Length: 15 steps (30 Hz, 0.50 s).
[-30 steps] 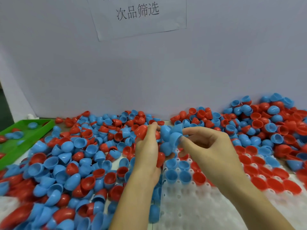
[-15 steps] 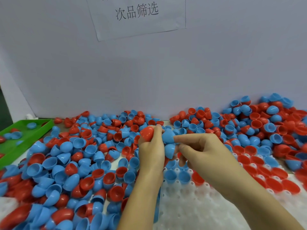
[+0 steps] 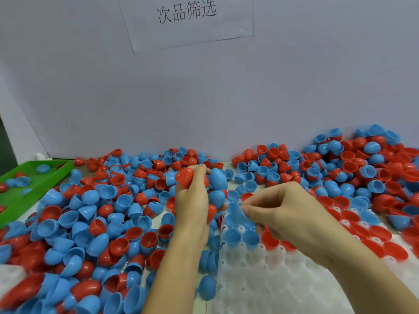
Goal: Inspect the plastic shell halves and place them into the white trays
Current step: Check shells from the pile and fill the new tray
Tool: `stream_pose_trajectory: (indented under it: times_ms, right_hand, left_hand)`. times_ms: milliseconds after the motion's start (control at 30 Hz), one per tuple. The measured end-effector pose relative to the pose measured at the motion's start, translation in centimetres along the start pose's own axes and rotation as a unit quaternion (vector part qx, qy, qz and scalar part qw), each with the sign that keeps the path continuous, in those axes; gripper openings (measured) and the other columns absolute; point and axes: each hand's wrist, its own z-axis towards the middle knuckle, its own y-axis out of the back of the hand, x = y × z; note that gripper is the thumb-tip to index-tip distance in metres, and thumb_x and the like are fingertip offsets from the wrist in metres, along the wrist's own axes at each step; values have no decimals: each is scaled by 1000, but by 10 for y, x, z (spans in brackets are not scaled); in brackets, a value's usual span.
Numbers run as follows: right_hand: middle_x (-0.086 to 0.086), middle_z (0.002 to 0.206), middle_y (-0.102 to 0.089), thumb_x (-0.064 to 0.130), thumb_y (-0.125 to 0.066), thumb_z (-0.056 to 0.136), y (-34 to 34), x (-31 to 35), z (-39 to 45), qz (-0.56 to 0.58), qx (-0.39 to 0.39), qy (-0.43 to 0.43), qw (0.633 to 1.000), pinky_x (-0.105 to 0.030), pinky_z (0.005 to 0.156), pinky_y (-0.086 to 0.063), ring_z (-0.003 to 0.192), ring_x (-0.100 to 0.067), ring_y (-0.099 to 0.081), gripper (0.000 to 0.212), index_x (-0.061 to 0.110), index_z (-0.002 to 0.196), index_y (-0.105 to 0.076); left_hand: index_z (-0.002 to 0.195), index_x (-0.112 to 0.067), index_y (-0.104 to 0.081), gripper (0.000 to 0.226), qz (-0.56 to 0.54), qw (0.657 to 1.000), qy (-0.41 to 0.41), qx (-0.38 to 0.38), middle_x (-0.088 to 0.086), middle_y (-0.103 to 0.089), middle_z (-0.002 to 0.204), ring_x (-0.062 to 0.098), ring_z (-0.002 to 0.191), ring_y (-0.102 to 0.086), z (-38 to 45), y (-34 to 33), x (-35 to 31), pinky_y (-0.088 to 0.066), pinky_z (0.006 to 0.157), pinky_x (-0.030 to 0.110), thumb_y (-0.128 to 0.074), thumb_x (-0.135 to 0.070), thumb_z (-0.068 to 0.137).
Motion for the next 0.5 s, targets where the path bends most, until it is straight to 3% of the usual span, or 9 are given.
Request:
stream_pose_trajectory:
  times_ms: [133,233,333,500]
  right_hand:
    - [7,73,-73,21,-79,83,-15,-1,0,-124,-8,28,992,-22,48,-55,50,-8,-67,14,27,71,-76]
    - [7,84,-70,13,-82,80,-23,-2,1,-128,-22,49,990,-20,39,-50,47,-11,-68,23,30,78,-67]
    - [7,84,-69,12,-82,79,-25,-3,1,-141,-17,80,987,-19,40,-49,50,-10,-68,34,37,82,-59]
    - [12,81,-70,18,-81,77,-28,-6,-1,-278,30,94,955,-19,48,-52,62,4,-64,25,33,77,-61]
  left_hand:
    - [72,-20,-64,25,-9,1000,7,6,2,-68,64,15,49,-63,2,4,-2,-51,45,29,-62,-31,94]
    - [80,-14,-62,21,-19,1000,18,10,4,-65,64,17,49,-62,2,4,-3,-51,48,31,-61,-30,94]
    - [75,-16,-61,23,-24,999,21,19,5,-65,65,18,52,-63,3,5,-2,-56,54,34,-61,-29,93]
    - [76,-14,-61,22,-44,998,35,22,6,-64,64,16,50,-61,3,5,-2,-51,48,30,-63,-29,91]
